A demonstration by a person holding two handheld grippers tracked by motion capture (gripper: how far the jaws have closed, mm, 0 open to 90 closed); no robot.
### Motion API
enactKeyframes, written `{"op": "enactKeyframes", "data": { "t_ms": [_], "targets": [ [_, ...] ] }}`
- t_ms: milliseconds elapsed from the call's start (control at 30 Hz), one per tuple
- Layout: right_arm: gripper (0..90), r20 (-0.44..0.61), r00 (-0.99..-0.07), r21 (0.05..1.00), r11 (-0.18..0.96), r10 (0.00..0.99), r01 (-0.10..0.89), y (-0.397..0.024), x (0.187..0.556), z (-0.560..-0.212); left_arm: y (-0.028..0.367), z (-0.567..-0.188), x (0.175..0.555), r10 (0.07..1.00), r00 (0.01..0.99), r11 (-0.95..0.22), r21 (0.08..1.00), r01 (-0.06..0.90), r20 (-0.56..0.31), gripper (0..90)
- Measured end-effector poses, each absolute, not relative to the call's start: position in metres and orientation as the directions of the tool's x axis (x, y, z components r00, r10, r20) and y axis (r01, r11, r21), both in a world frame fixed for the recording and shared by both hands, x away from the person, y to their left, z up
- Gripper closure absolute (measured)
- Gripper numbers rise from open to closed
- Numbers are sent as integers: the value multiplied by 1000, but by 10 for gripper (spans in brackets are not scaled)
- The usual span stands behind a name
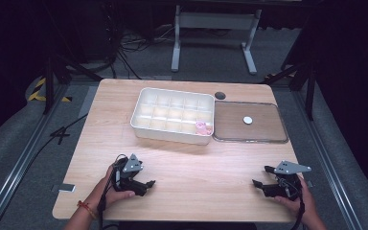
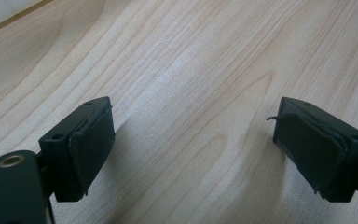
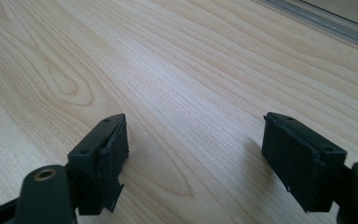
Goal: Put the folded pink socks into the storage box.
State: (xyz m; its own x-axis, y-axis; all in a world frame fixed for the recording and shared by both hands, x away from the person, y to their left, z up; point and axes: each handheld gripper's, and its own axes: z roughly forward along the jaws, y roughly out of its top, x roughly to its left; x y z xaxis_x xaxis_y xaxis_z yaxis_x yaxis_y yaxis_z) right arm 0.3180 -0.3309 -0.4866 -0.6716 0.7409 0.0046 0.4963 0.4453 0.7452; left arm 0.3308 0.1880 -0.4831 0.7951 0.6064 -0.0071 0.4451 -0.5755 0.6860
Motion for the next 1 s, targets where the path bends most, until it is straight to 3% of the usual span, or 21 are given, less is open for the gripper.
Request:
{"op": "enactKeyframes", "data": {
  "t_ms": [1000],
  "targets": [
    [230,3,-671,745,446,741,496,-331,318,-487,188,-483,332,613,790,-574,684,450,-6,126]
  ]
}}
